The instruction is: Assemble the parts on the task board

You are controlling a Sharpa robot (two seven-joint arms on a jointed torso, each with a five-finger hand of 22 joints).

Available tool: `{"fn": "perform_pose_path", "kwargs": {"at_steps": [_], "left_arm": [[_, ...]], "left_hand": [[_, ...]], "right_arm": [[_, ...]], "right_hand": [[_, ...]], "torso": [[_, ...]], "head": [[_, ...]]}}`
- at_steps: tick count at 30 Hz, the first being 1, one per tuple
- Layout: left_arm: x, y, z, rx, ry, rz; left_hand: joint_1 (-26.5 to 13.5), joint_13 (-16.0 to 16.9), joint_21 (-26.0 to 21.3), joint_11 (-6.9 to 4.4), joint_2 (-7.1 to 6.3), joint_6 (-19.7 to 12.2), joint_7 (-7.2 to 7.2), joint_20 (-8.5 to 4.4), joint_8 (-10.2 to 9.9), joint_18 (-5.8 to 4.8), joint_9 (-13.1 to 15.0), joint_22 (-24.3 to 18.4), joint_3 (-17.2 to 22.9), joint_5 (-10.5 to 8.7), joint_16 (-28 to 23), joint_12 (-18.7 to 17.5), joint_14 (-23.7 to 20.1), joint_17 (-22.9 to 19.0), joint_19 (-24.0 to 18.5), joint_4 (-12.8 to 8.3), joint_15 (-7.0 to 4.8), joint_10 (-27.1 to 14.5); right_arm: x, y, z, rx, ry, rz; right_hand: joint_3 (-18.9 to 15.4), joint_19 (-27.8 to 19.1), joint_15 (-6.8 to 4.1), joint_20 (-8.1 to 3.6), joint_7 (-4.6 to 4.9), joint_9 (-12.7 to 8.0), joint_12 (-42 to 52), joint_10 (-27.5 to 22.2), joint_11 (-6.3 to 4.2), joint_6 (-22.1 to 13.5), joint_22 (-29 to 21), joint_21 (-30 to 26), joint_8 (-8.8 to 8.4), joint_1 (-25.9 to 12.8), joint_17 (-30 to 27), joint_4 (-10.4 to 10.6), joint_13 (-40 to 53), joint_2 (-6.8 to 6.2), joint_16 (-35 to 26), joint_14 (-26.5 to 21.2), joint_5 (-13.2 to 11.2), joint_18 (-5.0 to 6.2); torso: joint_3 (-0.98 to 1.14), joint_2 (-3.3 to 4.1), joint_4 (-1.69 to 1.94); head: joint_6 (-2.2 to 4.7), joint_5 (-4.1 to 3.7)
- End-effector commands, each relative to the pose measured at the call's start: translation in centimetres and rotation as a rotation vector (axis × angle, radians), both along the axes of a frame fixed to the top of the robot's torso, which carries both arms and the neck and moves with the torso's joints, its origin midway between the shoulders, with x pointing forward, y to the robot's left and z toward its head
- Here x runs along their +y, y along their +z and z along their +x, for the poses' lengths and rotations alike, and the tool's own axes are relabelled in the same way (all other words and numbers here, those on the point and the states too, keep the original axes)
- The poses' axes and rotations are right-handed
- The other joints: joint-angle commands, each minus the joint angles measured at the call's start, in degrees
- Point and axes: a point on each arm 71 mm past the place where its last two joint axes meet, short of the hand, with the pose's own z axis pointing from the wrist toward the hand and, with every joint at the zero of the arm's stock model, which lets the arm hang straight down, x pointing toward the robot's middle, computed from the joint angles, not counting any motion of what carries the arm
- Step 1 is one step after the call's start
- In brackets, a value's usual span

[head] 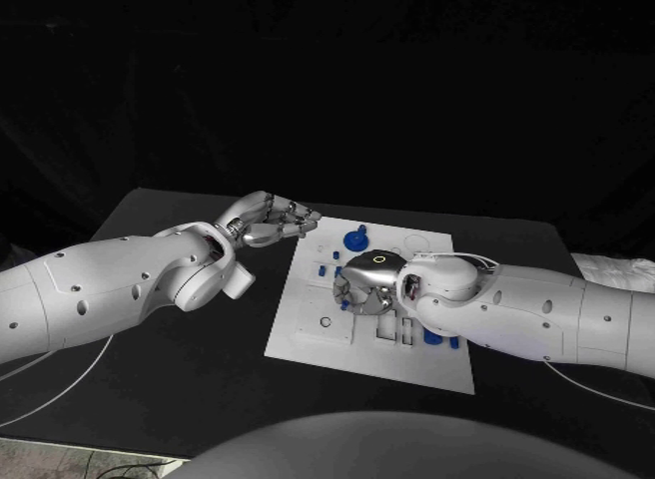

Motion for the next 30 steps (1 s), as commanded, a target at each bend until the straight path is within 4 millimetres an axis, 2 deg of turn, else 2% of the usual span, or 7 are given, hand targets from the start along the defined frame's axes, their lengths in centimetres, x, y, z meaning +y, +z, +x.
{"fn": "perform_pose_path", "kwargs": {"at_steps": [1,18,21,24,26,30], "left_arm": [[-0.19,0.01,-0.05,0.008,-0.011,-0.008],[-0.30,-0.20,-0.07,0.023,-0.019,-0.006],[-0.35,-0.27,-0.09,0.025,-0.021,-0.006],[-0.39,-0.32,-0.10,0.028,-0.023,-0.005],[-0.41,-0.35,-0.11,0.030,-0.024,-0.005],[-0.40,-0.38,-0.12,0.033,-0.024,-0.003]], "left_hand": [[0.3,-0.1,-0.4,0.25,0.15,-0.1,0.18,0.41,0.2,-0.55,0.0,0.1,-0.4,0.20,0.2,0.4,0.0,-0.1,0.1,0.0,0.31,-0.3],[0.3,-0.1,-0.4,0.51,0.50,-0.3,0.02,0.61,0.1,-0.53,0.0,0.2,-0.4,0.21,0.6,0.6,0.0,-0.2,0.3,0.0,0.50,-0.5],[0.3,-0.1,-0.4,0.55,0.56,-0.3,0.00,0.66,0.1,-0.53,0.0,0.2,-0.4,0.22,0.6,0.6,0.0,-0.2,0.4,0.0,0.54,-0.5],[0.3,-0.1,-0.4,0.56,0.58,-0.3,0.01,0.66,0.1,-0.53,0.0,0.2,-0.4,0.23,0.7,0.6,0.0,-0.2,0.4,0.0,0.55,-0.6],[0.3,-0.1,-0.4,0.56,0.61,-0.3,0.03,0.68,0.1,-0.52,0.0,0.3,-0.4,0.23,0.7,0.6,0.0,-0.3,0.4,0.0,0.56,-0.6],[0.3,-0.1,-0.4,0.56,0.62,-0.3,0.04,0.69,0.1,-0.52,0.0,0.3,-0.4,0.23,0.7,0.6,0.0,-0.3,0.4,0.0,0.57,-0.6]], "right_arm": [[-0.04,-0.26,-0.13,0.000,0.008,-0.025],[0.11,-0.40,-0.21,0.014,0.012,-0.041],[0.17,-0.46,-0.23,0.020,0.011,-0.050],[0.19,-0.57,-0.23,0.029,0.008,-0.063],[0.19,-0.63,-0.23,0.033,0.006,-0.070],[0.11,-0.69,-0.19,0.037,0.001,-0.078]], "right_hand": [[0.0,-0.3,0.03,0.08,0.06,0.0,-0.3,-0.3,0.29,0.1,6.5,-0.2,0.07,0.0,0.0,-0.3,-0.1,-0.09,-0.3,-0.3,0.2,0.76],[0.0,-0.9,-0.04,0.04,0.08,0.0,-0.5,-0.8,0.43,-0.3,6.3,-1.0,-0.23,-0.2,-0.7,-0.4,-0.1,-0.17,-0.7,-0.8,0.2,0.91],[0.1,-1.8,0.08,0.08,-0.03,-0.6,-1.3,-2.7,0.89,-2.5,5.9,-2.7,-1.70,-0.8,-1.7,-0.3,-0.4,-0.28,-1.6,-1.7,-1.6,1.14],[0.3,-3.3,0.65,0.44,-0.99,-1.9,-2.4,-5.9,1.91,-5.7,5.3,-5.0,-4.03,-1.4,-3.0,-0.2,-0.6,-0.76,-2.7,-3.1,-3.2,1.43],[0.3,-4.5,1.14,0.79,-1.54,-2.8,-3.0,-8.4,2.50,-7.5,4.9,-7.1,-5.42,-1.9,-4.2,-0.1,-0.6,-1.11,-3.7,-4.2,-5.2,1.68],[-0.1,-6.2,1.87,1.47,-2.08,-4.2,-2.8,-11.9,3.22,-9.6,4.2,-9.9,-7.09,-2.4,-5.5,0.1,0.2,-1.38,-4.6,-5.8,-8.2,2.07]], "torso": [[-0.04,-0.03,0.00],[-0.01,0.02,-0.01],[-0.01,0.02,0.03],[0.00,0.03,0.03],[0.00,0.03,0.06],[0.00,0.01,0.02]], "head": [[-0.01,-0.04],[-0.01,0.11],[-0.01,0.04],[-0.01,0.13],[-0.01,0.18],[-0.01,0.19]]}}
